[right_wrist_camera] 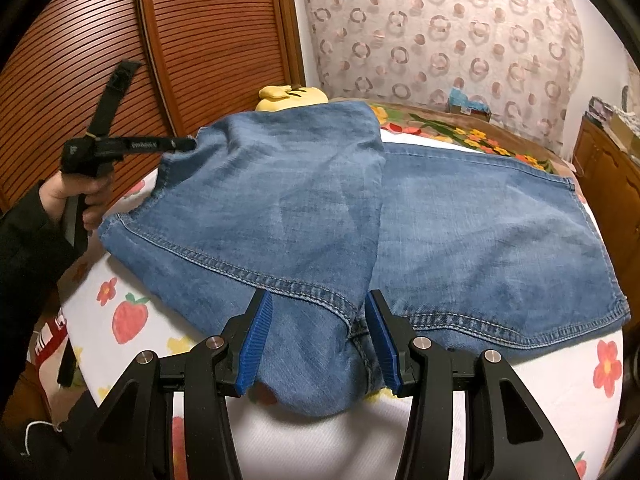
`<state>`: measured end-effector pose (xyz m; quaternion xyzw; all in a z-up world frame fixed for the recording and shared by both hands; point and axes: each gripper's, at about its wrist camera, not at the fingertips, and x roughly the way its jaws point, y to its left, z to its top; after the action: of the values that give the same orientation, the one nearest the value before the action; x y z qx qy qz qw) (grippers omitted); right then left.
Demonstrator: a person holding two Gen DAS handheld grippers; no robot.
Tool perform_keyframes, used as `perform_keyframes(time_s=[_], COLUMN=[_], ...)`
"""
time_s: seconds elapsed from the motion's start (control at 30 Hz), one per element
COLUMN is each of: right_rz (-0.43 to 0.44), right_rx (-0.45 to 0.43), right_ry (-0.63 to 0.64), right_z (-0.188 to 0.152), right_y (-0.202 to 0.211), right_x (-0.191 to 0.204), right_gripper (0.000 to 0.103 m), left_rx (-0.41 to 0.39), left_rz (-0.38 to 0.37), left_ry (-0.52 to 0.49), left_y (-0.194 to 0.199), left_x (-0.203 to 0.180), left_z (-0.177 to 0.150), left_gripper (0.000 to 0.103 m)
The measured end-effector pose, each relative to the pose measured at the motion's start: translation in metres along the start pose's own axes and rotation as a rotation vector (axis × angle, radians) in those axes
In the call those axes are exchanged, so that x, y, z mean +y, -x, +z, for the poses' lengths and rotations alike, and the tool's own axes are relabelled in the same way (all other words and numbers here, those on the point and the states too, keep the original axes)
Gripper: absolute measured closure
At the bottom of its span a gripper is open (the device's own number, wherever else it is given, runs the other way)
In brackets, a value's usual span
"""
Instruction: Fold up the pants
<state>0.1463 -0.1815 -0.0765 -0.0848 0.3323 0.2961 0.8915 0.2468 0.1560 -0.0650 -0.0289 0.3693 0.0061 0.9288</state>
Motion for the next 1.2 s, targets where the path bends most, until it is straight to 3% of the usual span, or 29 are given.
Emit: perform_keyframes(time_s=[0.17, 0.57, 0.7, 0.77, 0.9, 0.97, 1.03, 1.2], right_rz=[-0.001, -0.009, -0.014, -0.015, -0.021, -0.025, -0.030, -0.047], right_rx=[0.005, -0.001, -0.008, -0.013, -0.017, -0.020, -0.026, -0.041], right_ry=[0.001, 0.002, -0.002, -0.007, -0.016, -0.020, -0.027, -0.048], right_z=[0.001, 0.001, 0.002, 0.002, 0.001, 0.001, 0.001, 0.001], right_y=[-0.001, 0.000, 0.002, 0.003, 0.005, 0.007, 0.008, 0.014], right_x=[-0.001, 0.000, 0.001, -0.002, -0.005, -0.007, -0.009, -0.018], right_gripper=[0.053, 0.053, 0.053, 0.053, 0.053, 0.053, 0.053, 0.053], left_rx=[-0.063, -0.020, -0.028, -0.035, -0.050, -0.065, -0.072, -0.077], left_rz=[0.058, 0.071, 0.046, 0.022, -0.044, -0.084, -0.108, -0.138], left_ry=[-0.011, -0.005, -0.018, -0.028, -0.060, -0.083, -0.104, -0.137], left_y=[0.016, 0.005, 0.011, 0.014, 0.021, 0.025, 0.029, 0.041], left_x=[0.011, 0.027, 0.016, 0.008, -0.012, -0.026, -0.040, -0.075], left_z=[0.020, 0.028, 0.023, 0.020, 0.014, 0.009, 0.006, -0.004], left_gripper=[0.101, 0.101, 0.084, 0.064, 0.047, 0.030, 0.025, 0.025])
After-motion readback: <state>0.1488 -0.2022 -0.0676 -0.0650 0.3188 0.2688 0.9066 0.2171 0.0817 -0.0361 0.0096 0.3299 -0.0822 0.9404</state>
